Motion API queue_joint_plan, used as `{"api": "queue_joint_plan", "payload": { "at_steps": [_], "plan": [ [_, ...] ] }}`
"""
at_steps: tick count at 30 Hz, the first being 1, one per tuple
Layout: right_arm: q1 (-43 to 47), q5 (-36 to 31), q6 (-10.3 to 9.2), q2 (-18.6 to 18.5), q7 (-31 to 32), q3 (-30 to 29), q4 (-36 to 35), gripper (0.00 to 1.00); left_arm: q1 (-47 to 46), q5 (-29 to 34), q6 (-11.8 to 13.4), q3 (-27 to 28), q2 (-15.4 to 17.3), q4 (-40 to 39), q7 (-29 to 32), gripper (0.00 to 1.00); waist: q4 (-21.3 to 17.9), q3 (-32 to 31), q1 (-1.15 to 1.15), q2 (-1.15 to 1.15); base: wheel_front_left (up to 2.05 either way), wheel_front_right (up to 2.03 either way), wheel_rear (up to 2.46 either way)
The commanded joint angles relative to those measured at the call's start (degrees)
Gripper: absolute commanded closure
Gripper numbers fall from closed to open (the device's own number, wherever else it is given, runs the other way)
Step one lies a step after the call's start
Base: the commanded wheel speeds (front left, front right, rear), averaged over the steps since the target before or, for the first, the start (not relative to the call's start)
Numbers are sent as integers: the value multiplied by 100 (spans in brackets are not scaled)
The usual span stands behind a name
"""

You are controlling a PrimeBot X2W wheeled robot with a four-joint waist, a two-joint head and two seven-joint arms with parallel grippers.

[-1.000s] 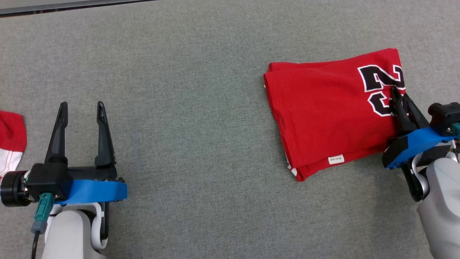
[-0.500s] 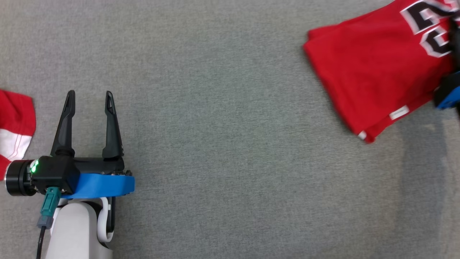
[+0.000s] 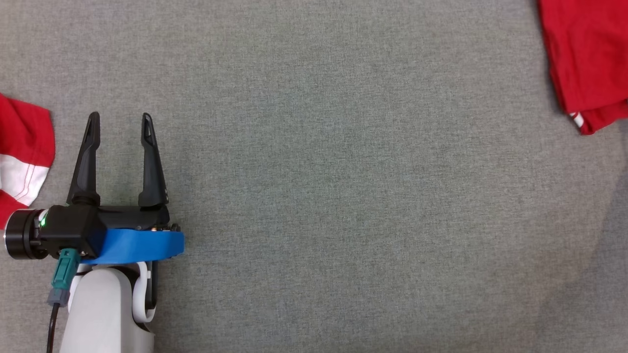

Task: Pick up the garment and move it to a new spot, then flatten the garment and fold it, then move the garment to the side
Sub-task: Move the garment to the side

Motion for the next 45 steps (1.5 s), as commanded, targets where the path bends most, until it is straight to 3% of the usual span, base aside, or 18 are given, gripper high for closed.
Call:
{"api": "queue_joint_plan", "payload": {
  "at_steps": [1, 4, 5, 6, 7, 18, 25, 26, 33, 36, 45],
  "plan": [
    [-168, -45, -1, -38, -66, -68, 84, 100, -126, 1, 23, 21, -13, -24, -25, 0, -2, 10, 0, 0, 0, 0, 0],
    [-259, -145, -1, 6, -110, -123, 268, 100, -130, 7, 28, 25, -18, -19, -25, 0, -4, 22, 0, 0, 0, 0, 0],
    [-290, -188, -1, -9, -127, -142, 324, 78, -142, 8, 25, 19, -20, -13, -25, 0, 0, 27, 0, 0, 0, 0, 0],
    [-325, -226, -1, -16, -139, -160, 388, 32, -153, 5, 24, 12, -21, -2, -25, 0, 5, 29, 0, 0, 0, 0, 0],
    [-359, -265, -1, -9, -158, -176, 441, 0, -162, -1, 24, 6, -24, 9, -25, 0, 10, 24, 0, 0, 0, 0, 0],
    [48, -538, -1, 426, -381, -192, 332, 0, 210, -109, 53, 104, -66, 202, -25, 0, 49, -718, 0, 0, 0, 0, 0],
    [1009, -47, -1, 1180, -384, 222, -968, 0, 665, -167, 93, 188, -100, 310, -25, 0, 76, -1433, 0, 0, 0, 0, 0],
    [1352, 124, -1, 1346, -384, 401, -1400, 0, 796, -191, 100, 219, -103, 335, -25, 0, 94, -1604, 0, 0, 0, 0, 0],
    [2474, 619, -1, 1703, -385, 1181, -2509, 0, 1154, -224, 90, 304, -124, 432, -25, 0, 154, -2095, 0, 0, 0, 0, 0],
    [2957, 745, -1, 1781, -385, 1191, -2900, 0, 1253, -229, 67, 280, -133, 470, -25, 0, 213, -2253, 0, 0, 0, 0, 0],
    [4606, 733, -1, 2131, -372, 479, -3905, 0, 1431, -256, 40, 94, -163, 589, -25, 0, 425, -2591, 0, 0, 0, 0, 0]
  ]
}}
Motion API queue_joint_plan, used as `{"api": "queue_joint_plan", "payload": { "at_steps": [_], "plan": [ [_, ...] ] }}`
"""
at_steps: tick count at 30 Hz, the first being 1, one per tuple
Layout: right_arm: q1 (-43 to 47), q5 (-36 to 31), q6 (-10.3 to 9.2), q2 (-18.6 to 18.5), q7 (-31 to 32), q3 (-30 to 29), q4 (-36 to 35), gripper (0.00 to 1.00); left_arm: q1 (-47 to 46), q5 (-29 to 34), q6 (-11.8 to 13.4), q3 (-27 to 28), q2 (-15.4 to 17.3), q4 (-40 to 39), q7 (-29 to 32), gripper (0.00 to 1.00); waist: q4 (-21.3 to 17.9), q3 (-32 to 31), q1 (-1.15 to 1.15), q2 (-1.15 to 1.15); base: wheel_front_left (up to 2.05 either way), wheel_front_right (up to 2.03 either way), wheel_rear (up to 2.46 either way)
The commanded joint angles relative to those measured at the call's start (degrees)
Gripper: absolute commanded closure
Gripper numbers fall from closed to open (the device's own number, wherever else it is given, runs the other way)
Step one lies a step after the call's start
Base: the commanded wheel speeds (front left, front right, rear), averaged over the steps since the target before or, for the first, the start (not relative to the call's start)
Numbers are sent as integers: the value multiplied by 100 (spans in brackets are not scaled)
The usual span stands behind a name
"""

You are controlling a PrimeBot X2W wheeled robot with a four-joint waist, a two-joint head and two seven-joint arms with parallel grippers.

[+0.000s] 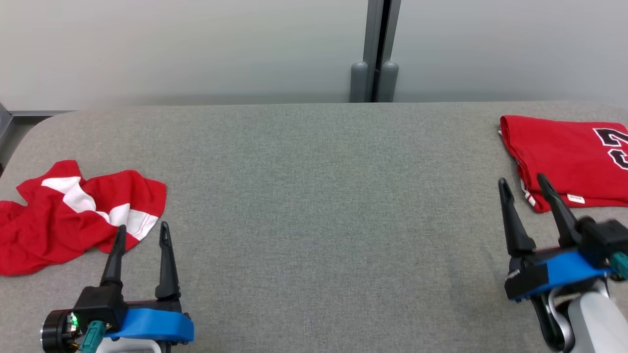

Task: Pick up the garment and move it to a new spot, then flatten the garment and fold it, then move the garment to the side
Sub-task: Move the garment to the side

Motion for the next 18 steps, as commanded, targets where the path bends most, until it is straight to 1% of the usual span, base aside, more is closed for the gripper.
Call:
{"api": "queue_joint_plan", "payload": {
  "at_steps": [1, 5, 9, 14, 18],
  "plan": [
    [290, -33, 1, 106, 17, -158, -212, 0, 46, -18, -22, -61, -15, 37, -25, 0, 15, -45, 1, 0, 0, 0, 0],
    [784, -183, 1, 381, 172, -436, -636, 0, 86, -30, -35, -105, -14, 87, -25, 0, 53, -111, 1, 0, 0, 0, 0],
    [1094, -288, 1, 586, 288, -612, -879, 0, 95, -43, -33, -124, -18, 137, -25, 0, 79, -177, 1, 0, 0, 0, 0],
    [1286, -383, 1, 751, 382, -723, -1053, 0, 102, -4, -46, -108, -17, 171, -25, 0, 85, -224, 1, 0, 0, 0, 0],
    [1364, -418, 1, 801, 417, -745, -1106, 0, 90, 30, -58, -102, -10, 181, -25, 0, 97, -238, 1, 0, 0, 0, 0]
  ]
}}
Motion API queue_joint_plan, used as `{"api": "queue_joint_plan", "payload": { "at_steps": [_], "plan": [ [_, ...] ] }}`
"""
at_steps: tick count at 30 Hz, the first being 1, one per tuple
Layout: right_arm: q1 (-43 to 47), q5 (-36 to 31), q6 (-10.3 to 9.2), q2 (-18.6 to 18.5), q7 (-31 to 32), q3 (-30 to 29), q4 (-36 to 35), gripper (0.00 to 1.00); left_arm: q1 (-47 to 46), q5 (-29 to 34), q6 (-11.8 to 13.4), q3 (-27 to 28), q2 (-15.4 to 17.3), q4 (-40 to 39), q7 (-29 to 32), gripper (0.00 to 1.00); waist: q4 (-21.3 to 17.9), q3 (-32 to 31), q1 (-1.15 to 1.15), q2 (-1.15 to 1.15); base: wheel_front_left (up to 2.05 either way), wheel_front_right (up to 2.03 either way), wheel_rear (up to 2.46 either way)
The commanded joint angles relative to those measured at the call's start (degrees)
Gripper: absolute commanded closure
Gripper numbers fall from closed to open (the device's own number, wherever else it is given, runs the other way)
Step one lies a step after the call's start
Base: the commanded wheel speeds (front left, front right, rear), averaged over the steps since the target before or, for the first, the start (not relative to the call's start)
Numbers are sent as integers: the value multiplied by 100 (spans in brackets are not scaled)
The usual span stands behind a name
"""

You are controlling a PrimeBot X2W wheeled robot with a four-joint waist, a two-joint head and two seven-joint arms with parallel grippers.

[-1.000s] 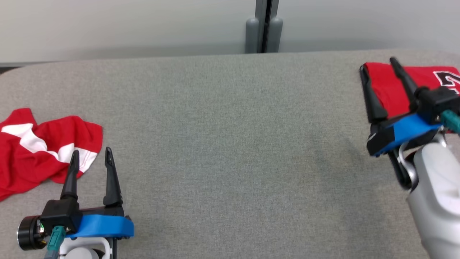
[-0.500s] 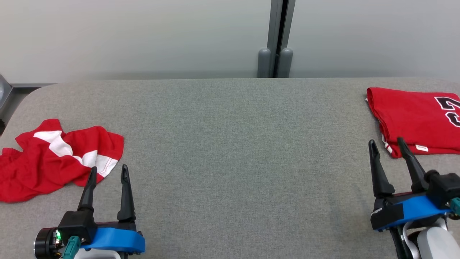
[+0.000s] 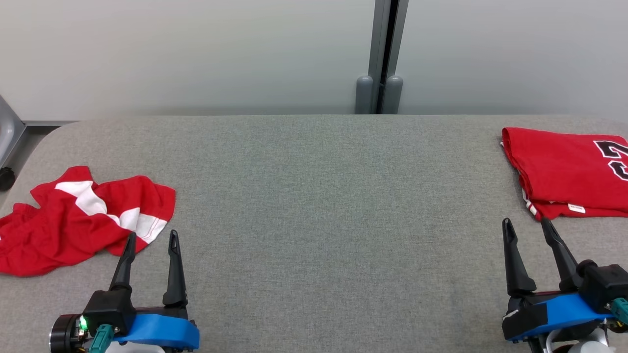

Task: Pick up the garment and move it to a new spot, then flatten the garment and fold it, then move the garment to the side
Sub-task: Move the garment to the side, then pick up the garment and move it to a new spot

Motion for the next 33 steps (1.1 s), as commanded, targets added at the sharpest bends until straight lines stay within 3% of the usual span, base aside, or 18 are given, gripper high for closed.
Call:
{"api": "queue_joint_plan", "payload": {
  "at_steps": [1, 13, 33],
  "plan": [
    [121, -42, 1, 26, 4, -20, -41, 0, -1, 35, -12, 22, 4, 9, -25, 0, 15, -3, 0, 0, 0, 0, 0],
    [114, -6, 1, 111, -19, 156, 1, 0, -60, 67, 33, 179, 91, -21, -25, 0, 465, 17, 0, 0, 0, 0, 0],
    [-121, -168, 1, 142, -6, 304, 103, 0, -111, -13, 136, 488, 178, -94, -25, 0, 2146, 259, 0, 0, 0, 0, 0]
  ]
}}
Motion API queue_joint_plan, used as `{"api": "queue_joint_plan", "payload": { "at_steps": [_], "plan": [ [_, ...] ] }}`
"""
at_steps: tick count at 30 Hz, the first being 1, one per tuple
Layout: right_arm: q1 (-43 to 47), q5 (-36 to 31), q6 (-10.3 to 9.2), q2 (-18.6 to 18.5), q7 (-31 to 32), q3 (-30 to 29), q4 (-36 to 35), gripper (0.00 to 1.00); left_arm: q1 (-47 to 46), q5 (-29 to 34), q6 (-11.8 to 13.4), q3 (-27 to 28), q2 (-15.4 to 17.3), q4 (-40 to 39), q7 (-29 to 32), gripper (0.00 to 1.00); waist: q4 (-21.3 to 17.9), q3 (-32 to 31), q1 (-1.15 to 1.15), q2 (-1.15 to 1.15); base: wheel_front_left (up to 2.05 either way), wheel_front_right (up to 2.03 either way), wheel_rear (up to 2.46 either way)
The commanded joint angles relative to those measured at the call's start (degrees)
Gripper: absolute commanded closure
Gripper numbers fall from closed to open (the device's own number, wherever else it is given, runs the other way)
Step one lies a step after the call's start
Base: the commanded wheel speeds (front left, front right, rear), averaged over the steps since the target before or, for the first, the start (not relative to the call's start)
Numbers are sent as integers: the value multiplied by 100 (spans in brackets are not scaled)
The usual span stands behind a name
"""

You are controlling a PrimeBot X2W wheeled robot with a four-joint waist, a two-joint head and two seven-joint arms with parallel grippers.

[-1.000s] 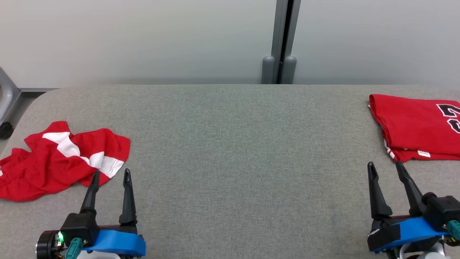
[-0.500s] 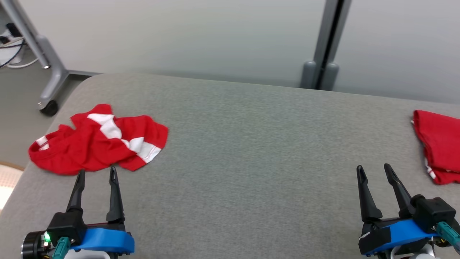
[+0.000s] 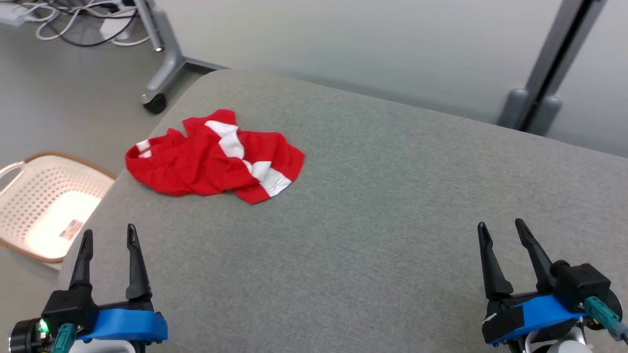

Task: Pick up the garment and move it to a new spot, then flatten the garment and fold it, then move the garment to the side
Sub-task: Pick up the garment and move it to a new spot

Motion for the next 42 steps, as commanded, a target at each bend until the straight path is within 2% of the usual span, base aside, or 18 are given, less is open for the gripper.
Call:
{"api": "queue_joint_plan", "payload": {
  "at_steps": [1, 6, 11, 16, 22, 34, 42],
  "plan": [
    [-99, -34, 1, 2, 4, 13, -9, 0, -27, 8, 12, 4, -2, -23, -25, 0, 180, 111, -1, 0, 0, 0, 0],
    [-120, -66, 1, -3, 48, 32, -23, 0, -36, -1, -5, 46, 1, -17, -25, 0, 396, 149, -1, 0, 0, 0, 0],
    [-101, -60, 1, 0, 54, 83, -13, 0, -8, -6, 4, 110, -10, -11, -25, 0, 429, 150, -1, 0, 0, 0, 0],
    [-146, -48, 1, -19, 60, 126, -32, 0, -121, -58, 10, 157, -26, -27, -25, 0, 329, 221, -1, 0, 0, 0, 0],
    [-297, -149, 1, -153, 169, 110, -254, 0, -742, -209, -77, 306, 60, 40, -25, 0, 87, 571, -1, 0, 0, 0, 0],
    [-761, -433, 1, -605, 575, -196, -1188, 0, -2838, -491, -227, 689, 726, 962, -20, 0, -740, 1807, -1, 0, 0, 0, 0],
    [-689, -538, 1, -816, 871, -641, -1933, 0, -4042, -633, -344, 614, 1233, 2224, 45, 0, -1077, 2528, -1, 0, 0, 0, 0]
  ]
}}
